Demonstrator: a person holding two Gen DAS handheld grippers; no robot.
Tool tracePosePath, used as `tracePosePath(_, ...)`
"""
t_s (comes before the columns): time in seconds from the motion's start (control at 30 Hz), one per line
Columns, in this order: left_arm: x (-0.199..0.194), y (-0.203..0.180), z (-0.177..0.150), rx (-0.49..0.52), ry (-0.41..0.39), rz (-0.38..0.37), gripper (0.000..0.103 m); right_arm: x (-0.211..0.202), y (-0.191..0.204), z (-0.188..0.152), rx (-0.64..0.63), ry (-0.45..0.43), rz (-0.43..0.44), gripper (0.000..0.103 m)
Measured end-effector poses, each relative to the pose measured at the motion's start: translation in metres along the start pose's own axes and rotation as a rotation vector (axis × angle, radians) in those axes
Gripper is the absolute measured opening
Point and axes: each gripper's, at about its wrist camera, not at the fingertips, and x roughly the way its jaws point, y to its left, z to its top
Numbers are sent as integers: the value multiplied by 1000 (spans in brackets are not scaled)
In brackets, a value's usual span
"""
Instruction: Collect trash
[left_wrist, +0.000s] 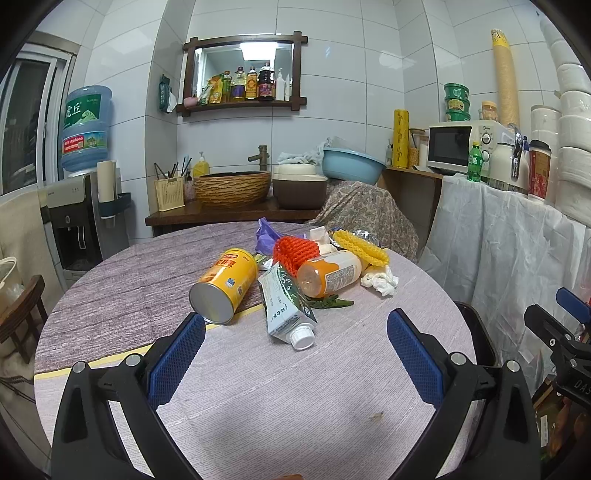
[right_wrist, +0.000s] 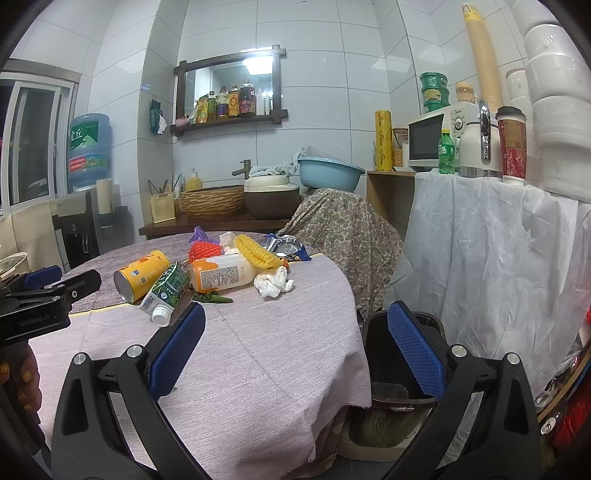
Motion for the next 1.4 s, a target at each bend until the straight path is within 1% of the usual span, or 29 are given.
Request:
tracePosePath(0.47,5,2,-3,0,17,-6,98,2,-5,-2,7,8,-1,98)
tracePosePath(0.63,12,6,-6,-6,56,-32,98,6,-6,-3,-1,26,-8,98)
tracePosePath(0.7,16,8,-8,-5,79,-42,98,10,-8,-4,5,44,3,98)
tracePosePath(0.77,24,12,-12,-7,113,-50,98,17,-8,-6,12,74,29,98)
tracePosePath(0.93,43,32,-20,-31,205,-69,98,42,0,-14,15,203,107,98)
tracePosePath(1.07,55,55,-18,-35,235,-35,98,68,17,-18,15,305,212,98)
tracePosePath(1.17,65,75,-9,-11,243,9,98,91,34,-13,45,359,295,98)
tracePosePath(1.23,75,89,2,-1,260,25,96,107,47,-6,65,382,371,98)
tracePosePath(1.33,93,108,21,-17,289,10,93,134,67,12,100,408,470,98)
tracePosePath(1.4,104,117,32,-32,302,10,92,158,83,23,116,444,516,98)
